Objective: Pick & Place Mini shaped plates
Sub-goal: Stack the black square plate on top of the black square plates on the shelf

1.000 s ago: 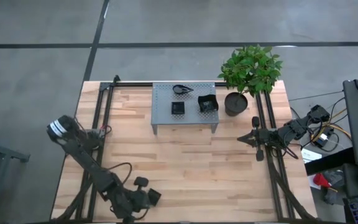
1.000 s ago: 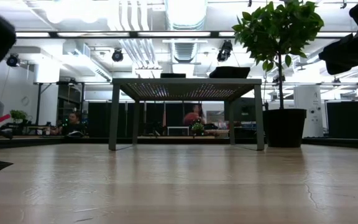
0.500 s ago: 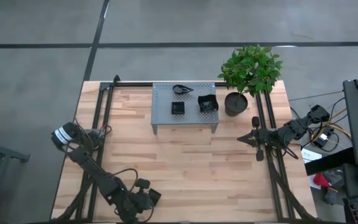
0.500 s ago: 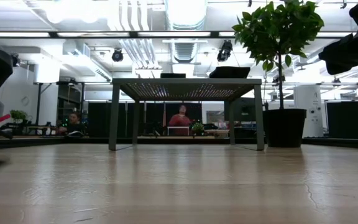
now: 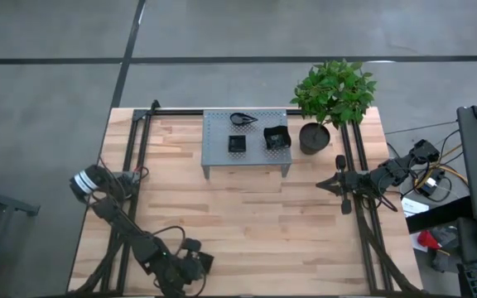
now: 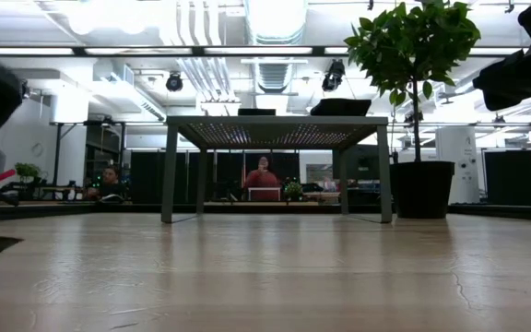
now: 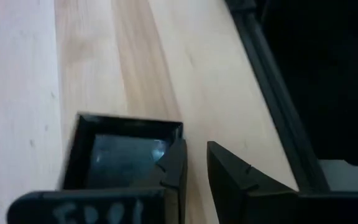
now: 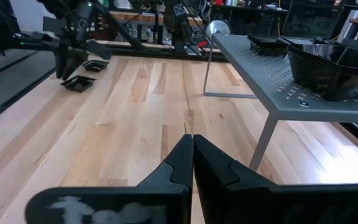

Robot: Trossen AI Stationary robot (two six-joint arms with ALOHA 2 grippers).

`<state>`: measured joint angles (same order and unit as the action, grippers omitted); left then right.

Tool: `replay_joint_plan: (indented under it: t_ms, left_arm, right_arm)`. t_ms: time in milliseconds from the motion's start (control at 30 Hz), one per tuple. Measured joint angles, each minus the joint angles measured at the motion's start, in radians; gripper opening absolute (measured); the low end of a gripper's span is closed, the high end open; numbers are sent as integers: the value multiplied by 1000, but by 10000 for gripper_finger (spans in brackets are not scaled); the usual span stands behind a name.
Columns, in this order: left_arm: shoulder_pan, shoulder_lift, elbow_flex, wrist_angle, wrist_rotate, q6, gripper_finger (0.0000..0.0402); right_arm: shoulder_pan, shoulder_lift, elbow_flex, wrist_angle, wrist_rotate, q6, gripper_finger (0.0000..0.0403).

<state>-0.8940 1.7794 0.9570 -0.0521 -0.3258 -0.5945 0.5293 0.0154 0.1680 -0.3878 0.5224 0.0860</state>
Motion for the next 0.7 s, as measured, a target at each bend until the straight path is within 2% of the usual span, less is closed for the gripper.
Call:
replay_joint_plan:
  t_ms: [200,367,567,700]
  left_arm:
    - [0,-12,32,-44,-35,55,55]
    - [-1,-11,34,-114,-43,-4,55]
    - [-1,23,33,-100,0,-20,55]
    - [-1,26,40,-98,-22,-21,55]
  right_arm:
    - [0,0,0,0,0,0,8]
    - [0,0,0,0,0,0,8]
    - [0,0,0,0,0,0,8]
    - [0,0,0,0,0,0,8]
